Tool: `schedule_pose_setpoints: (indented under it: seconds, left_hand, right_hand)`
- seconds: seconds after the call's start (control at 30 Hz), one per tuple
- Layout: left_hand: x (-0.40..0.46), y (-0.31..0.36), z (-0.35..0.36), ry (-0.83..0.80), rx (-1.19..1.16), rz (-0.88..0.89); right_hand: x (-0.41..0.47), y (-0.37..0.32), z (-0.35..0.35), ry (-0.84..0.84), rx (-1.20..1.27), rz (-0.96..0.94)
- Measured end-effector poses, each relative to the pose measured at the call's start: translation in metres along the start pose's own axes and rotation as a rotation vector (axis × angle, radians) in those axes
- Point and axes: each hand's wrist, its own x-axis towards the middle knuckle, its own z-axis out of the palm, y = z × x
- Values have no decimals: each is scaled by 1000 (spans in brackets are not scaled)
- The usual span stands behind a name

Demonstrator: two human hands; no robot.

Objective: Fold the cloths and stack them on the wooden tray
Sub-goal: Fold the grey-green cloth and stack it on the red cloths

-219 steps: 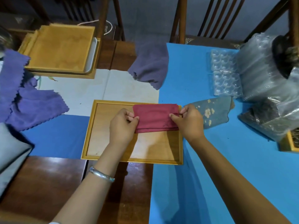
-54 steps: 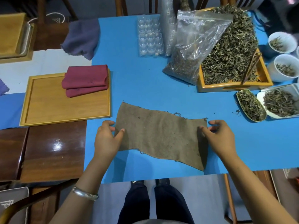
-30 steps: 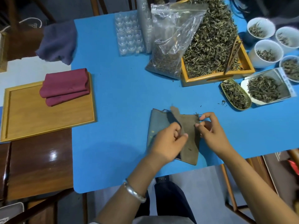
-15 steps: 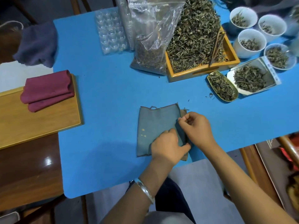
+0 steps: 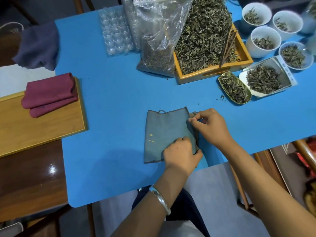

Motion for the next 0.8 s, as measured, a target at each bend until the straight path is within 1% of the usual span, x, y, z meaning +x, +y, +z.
schedule_pose_setpoints:
  seconds: [0.07,0.13,0.2,0.43,0.53,0.63,0.8]
  left_hand:
    - [-1,-2,-1,14,-39,-3]
    - [-3,-7,-2,1,-86,14]
    - [-5,-13,-3,-23,-121,61]
    - [-16,-25,-7,-43,-318,170]
    - [-21,-23,-10,-108,-406,196]
    - [-24,-23,-9,-178,-417,182]
    - [-25,-20,-5,-165,-380,131]
  right_hand:
    - [-1,1,1,-26,98,27]
    - [-4,2,2,-71,244,122]
    - [-6,5,1,-94,313,181]
    - [-2,8,4,-61,311,212]
    - [2,5,5,-39,244,192]
    - [6,6,6,-57,177,168]
    - [3,9,6,6,77,97]
